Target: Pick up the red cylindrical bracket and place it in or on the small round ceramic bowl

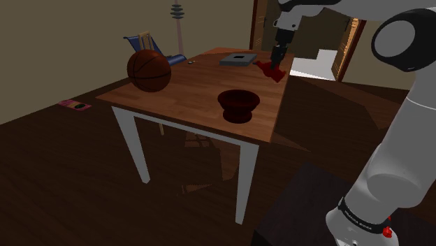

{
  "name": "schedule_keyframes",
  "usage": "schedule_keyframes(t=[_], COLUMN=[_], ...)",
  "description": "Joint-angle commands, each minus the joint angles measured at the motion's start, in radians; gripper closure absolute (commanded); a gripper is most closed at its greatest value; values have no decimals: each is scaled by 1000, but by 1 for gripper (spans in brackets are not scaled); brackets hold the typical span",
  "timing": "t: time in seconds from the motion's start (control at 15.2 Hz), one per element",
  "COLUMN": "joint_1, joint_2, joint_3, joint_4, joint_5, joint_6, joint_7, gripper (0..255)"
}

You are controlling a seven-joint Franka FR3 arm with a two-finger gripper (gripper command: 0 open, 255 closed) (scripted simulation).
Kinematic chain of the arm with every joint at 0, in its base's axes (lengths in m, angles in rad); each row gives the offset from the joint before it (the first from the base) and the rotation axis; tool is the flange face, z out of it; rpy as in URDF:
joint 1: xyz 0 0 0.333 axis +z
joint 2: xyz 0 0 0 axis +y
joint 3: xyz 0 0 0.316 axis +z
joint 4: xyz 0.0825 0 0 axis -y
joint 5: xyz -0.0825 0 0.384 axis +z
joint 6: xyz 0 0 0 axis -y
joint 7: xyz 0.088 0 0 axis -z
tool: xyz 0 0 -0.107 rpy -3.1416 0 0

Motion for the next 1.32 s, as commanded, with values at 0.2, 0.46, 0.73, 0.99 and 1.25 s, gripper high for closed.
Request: schedule_keyframes(t=[0.2,0.46,0.73,0.99,1.25], joint_1=[-8,-18,18,83,135], joint_2=[25,53,11,-71,-130], joint_3=[-4,-9,14,69,128], joint_4=[98,186,153,57,-13], joint_5=[12,27,6,-34,-57], joint_6=[-75,-140,-135,-95,-64], joint_7=[4,5,59,168,274], gripper=[255,255,255,255,255])
